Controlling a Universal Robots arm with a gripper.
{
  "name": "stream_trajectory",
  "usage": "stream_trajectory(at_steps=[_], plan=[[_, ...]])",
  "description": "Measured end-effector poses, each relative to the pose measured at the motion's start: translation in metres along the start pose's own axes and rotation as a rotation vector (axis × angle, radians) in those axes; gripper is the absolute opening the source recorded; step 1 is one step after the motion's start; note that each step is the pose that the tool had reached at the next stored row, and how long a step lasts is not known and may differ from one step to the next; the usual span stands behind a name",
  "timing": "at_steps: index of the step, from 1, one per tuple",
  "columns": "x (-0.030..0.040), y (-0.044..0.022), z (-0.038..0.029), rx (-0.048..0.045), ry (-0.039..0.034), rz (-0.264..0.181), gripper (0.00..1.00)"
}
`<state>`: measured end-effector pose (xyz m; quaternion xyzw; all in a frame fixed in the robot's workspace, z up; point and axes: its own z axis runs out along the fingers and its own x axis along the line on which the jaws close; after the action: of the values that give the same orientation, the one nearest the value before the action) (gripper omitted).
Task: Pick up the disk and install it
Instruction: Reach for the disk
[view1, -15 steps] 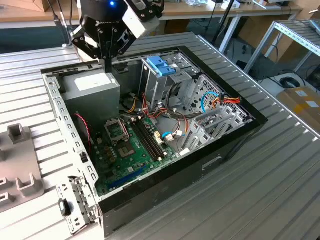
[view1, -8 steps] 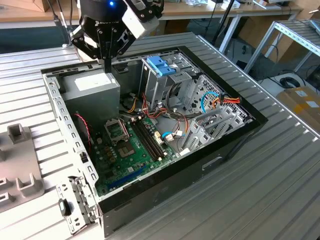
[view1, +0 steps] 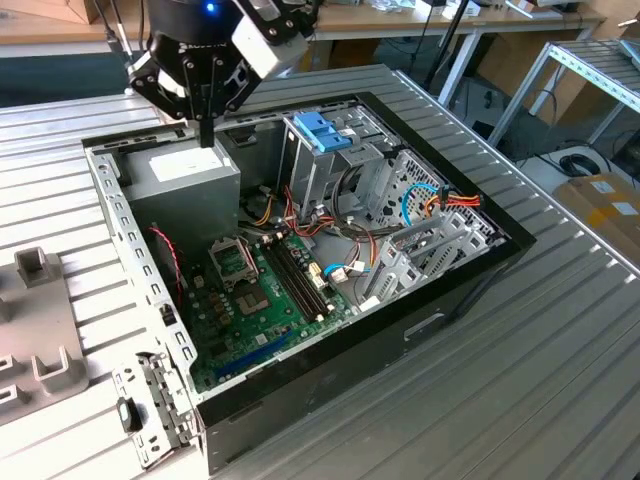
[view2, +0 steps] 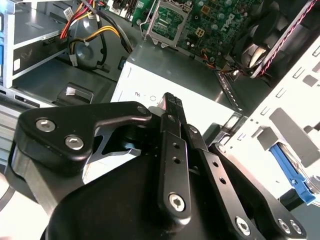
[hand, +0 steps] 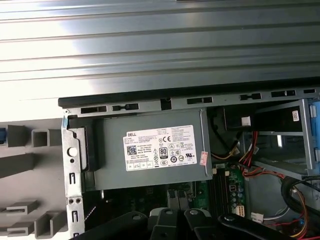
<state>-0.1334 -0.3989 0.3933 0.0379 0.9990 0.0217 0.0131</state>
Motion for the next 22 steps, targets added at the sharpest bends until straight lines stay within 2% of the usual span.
stream_trajectory(at_steps=[22], plan=[[0.0085, -0.0006, -0.0002, 0.0000, 0.0000, 0.000, 0.10]])
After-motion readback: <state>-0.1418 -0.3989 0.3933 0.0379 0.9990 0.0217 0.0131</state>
